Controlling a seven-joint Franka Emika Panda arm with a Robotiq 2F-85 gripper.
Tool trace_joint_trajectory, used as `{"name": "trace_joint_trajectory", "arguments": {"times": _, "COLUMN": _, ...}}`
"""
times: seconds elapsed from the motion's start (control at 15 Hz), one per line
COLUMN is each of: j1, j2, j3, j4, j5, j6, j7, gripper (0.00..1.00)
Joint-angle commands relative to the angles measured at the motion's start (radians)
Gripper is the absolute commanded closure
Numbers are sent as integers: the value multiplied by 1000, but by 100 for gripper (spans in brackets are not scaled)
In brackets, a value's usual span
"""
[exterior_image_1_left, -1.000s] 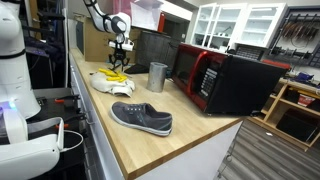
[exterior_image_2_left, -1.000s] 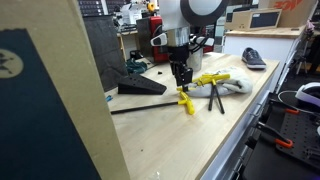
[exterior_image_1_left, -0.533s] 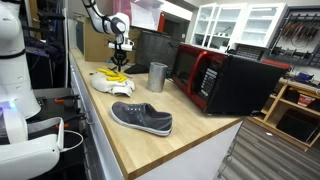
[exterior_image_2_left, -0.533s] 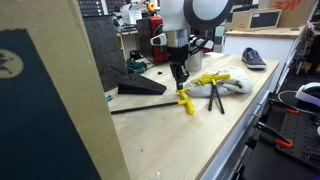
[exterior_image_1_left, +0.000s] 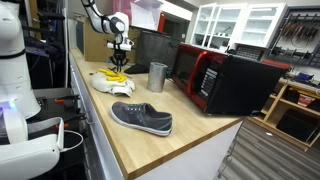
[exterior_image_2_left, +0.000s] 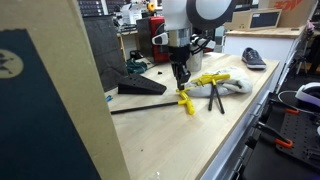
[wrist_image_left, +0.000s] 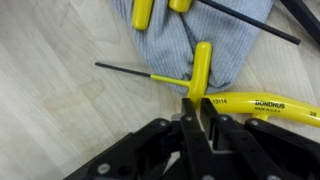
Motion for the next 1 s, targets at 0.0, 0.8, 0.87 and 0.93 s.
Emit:
{"name": "trace_joint_trajectory", "arguments": {"times": 0.0, "j1": 2, "j2": -30, "j3": -4, "j4": -31, "j5": -31, "j6": 18, "j7": 67, "gripper": 53}}
{"name": "trace_joint_trajectory", "arguments": {"times": 0.8, "j1": 10, "j2": -22, "j3": -14, "j4": -29, "j5": -104, "j6": 19, "j7": 239, "gripper": 100}}
{"name": "trace_joint_trajectory", "arguments": {"times": 0.87, "j1": 11, "j2": -21, "j3": -13, "j4": -28, "j5": -106, "j6": 17, "j7": 243, "gripper": 100}}
{"name": "trace_joint_trajectory", "arguments": {"times": 0.93, "j1": 11, "j2": -21, "j3": -13, "j4": -28, "j5": -106, "j6": 17, "j7": 243, "gripper": 100}}
